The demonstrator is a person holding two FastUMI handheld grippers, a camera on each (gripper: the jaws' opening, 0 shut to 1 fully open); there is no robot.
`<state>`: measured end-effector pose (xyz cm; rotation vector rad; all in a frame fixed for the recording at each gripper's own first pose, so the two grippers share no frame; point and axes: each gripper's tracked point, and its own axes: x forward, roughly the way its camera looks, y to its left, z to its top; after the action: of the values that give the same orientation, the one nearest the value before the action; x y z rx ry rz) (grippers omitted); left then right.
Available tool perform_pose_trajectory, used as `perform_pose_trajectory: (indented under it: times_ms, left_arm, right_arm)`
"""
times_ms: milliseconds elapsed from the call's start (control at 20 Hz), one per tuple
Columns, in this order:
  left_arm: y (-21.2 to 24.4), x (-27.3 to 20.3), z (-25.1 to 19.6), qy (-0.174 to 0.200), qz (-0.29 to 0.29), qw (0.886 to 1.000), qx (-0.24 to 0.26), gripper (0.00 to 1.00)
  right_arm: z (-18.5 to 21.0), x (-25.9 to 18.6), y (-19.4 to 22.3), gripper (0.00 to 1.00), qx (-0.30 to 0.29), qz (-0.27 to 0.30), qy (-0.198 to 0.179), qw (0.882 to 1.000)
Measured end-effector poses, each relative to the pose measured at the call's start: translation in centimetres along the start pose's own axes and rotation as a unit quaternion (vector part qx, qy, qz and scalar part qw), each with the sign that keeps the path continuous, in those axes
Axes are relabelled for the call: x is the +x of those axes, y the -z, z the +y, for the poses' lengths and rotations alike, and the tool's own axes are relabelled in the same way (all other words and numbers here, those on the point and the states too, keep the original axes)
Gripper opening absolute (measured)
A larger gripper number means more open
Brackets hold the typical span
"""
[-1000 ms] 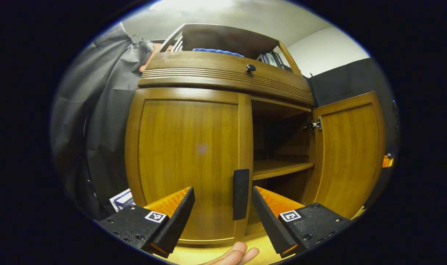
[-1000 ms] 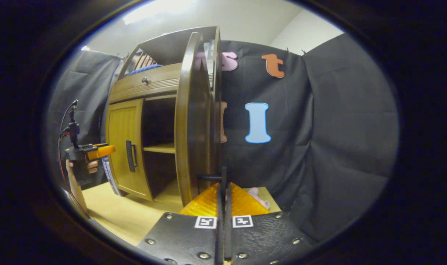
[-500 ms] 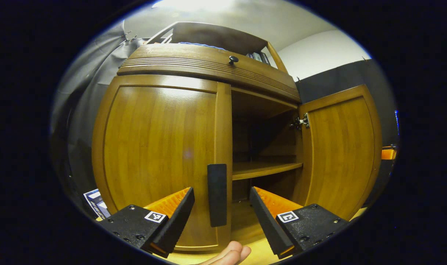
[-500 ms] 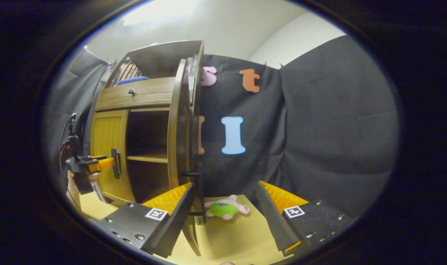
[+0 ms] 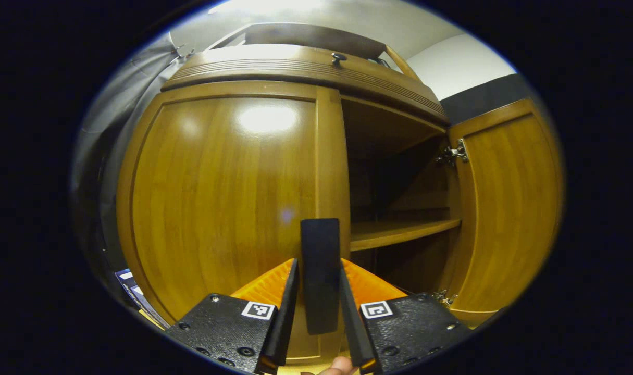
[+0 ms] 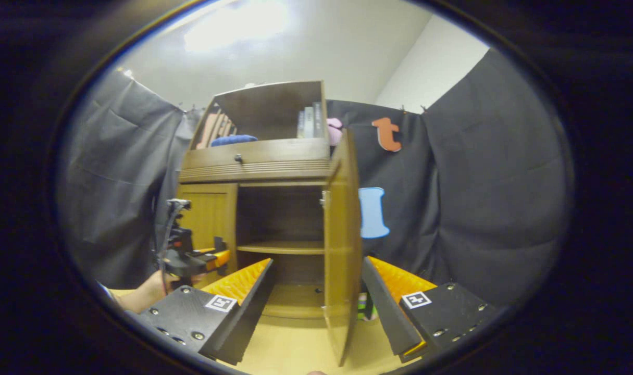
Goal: Open the right door of the double-door shoe cabinet with the right hand, and open the left door with the left hand.
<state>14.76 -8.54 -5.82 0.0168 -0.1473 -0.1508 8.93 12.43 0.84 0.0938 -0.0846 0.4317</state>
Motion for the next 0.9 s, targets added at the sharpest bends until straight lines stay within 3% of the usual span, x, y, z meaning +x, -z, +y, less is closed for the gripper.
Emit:
perform_pose_trajectory:
  times_ms: [150,300,550,750,850,900]
  left_arm:
    - [-1.6,-0.4,-0.4,0.02,-0.043,0.999,-0.022,0.37]
    - [-0.6,-0.2,-0.3,0.027,-0.018,0.998,-0.049,0.36]
    - [1.0,0.0,-0.3,0.018,0.03,0.999,-0.021,0.34]
    - [0.8,0.1,-0.4,0.021,0.011,0.999,-0.027,0.34]
    - [0.8,0.2,-0.4,0.024,0.012,1.0,-0.014,0.34]
    - [0.7,0.2,-0.3,0.025,0.012,1.0,-0.015,0.33]
  right_arm:
    - [2.8,-0.4,-0.9,1.0,-0.015,-0.004,-0.017,1.0]
    - [5.0,-0.8,-1.7,0.99,-0.026,-0.002,-0.032,0.999]
    - [7.2,-1.0,-2.7,0.99,-0.056,-0.003,-0.043,0.997]
    - [9.5,-1.0,-2.9,0.97,-0.033,0.003,-0.055,0.998]
    - [9.9,-0.9,-2.9,0.96,-0.022,0.01,-0.045,0.999]
    - [9.9,-0.8,-2.9,1.0,-0.017,0.014,-0.037,0.999]
